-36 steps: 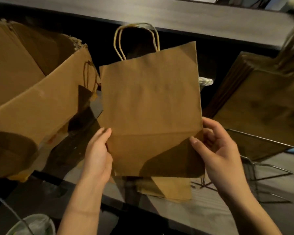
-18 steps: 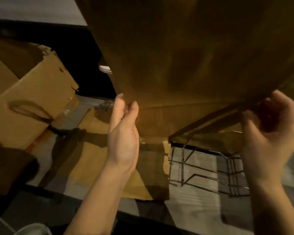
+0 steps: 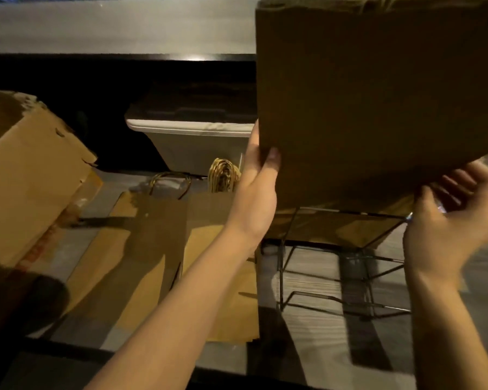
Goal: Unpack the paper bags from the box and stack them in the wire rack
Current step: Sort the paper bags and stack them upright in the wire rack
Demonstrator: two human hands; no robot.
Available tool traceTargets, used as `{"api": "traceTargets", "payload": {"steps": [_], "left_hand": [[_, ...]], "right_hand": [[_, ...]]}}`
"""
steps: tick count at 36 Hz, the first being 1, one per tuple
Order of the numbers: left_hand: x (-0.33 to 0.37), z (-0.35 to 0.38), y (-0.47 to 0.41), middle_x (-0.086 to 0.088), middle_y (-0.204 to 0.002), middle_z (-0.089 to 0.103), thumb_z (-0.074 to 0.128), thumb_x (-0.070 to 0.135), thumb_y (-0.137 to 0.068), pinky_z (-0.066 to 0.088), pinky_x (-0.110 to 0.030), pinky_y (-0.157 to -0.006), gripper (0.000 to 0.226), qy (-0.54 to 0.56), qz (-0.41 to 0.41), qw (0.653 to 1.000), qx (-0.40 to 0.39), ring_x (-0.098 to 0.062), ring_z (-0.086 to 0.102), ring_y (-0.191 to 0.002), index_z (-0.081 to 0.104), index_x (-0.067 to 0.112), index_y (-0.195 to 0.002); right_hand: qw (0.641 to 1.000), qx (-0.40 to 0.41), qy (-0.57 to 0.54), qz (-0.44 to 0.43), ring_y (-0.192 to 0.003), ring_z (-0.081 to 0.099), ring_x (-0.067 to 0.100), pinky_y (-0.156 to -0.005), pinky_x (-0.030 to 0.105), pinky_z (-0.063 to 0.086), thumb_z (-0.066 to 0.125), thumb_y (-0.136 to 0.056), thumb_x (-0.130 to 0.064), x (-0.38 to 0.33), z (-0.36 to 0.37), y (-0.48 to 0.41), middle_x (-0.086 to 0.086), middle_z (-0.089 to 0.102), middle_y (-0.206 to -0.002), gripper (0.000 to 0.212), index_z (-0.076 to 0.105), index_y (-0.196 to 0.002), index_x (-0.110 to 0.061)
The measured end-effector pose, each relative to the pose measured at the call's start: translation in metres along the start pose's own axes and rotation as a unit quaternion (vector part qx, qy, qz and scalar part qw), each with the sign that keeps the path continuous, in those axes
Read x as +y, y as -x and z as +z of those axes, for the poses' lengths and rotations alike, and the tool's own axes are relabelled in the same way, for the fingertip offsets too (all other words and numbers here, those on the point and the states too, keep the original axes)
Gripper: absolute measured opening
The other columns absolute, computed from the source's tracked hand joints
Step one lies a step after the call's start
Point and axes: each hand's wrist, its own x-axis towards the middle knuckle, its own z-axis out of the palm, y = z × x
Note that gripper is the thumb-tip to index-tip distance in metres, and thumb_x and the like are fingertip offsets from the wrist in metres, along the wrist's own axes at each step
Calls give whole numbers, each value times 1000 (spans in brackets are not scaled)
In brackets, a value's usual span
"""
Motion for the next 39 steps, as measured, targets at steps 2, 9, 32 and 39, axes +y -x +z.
{"api": "traceTargets", "payload": {"steps": [2, 9, 32, 39], "left_hand": [[-8, 2, 2, 16, -145, 35, 29, 28, -103, 39, -6, -92, 49, -28, -45, 999, -13, 5, 44, -119, 14, 38, -148], [-33, 2, 12, 26, -140, 26, 37, 34, -101, 20, -19, -102, 58, -97, -134, 986, -15, 7, 22, -126, 6, 36, -150], [-30, -122, 68, 14, -153, 24, 43, 29, -99, 22, -24, -107, 53, -138, -135, 977, 90, -6, 21, -140, 22, 37, -147], [-36, -188, 87, 11, -151, 30, 41, 30, -100, 25, -22, -97, 47, -150, -180, 960, 153, -8, 25, -139, 30, 36, -145]], "right_hand": [[1000, 19, 19, 4, -103, 58, 8, -92, 30, 49, 57, -84, -7, 7, -1, 3, 7, 58, -114, 35, 48, -113, -25], [998, -14, 36, 56, -108, 57, 19, -94, 34, 49, 66, -87, -12, 19, -14, 21, 8, 55, -118, 51, 37, -119, -41], [965, -259, 33, 4, -143, 5, -5, -113, 10, 9, 55, -87, -26, -57, 59, 123, -6, 6, -158, 80, 3, -147, -29], [919, -389, -13, 61, -139, 10, -11, -114, 16, 14, 56, -88, -31, -85, 96, 173, -27, 12, -151, 69, 10, -133, -54]]}}
